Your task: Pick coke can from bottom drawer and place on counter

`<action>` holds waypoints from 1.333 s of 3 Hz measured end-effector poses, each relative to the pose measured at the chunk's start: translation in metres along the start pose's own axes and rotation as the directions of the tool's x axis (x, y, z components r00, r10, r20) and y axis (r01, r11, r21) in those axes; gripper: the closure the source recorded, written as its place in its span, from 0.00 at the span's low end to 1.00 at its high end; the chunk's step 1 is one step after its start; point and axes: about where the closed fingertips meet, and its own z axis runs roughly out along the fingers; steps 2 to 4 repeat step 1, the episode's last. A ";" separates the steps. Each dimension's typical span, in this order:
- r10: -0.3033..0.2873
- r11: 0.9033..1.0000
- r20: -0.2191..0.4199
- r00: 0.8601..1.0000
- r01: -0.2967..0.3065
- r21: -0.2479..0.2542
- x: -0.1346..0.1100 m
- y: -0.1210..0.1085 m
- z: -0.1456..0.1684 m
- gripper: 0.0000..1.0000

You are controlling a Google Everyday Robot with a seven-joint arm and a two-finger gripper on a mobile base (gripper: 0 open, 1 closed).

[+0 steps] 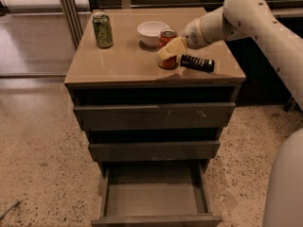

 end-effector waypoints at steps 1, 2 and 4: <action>0.000 1.000 0.000 1.000 0.000 0.000 0.000 0.000 0.000 0.00; 0.000 1.000 0.000 1.000 0.000 0.000 0.000 0.000 0.000 0.00; 0.000 1.000 0.000 1.000 0.000 0.000 0.000 0.000 0.000 0.00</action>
Offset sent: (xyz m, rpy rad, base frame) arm 0.0000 0.0000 0.0000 0.0000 0.0000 0.0000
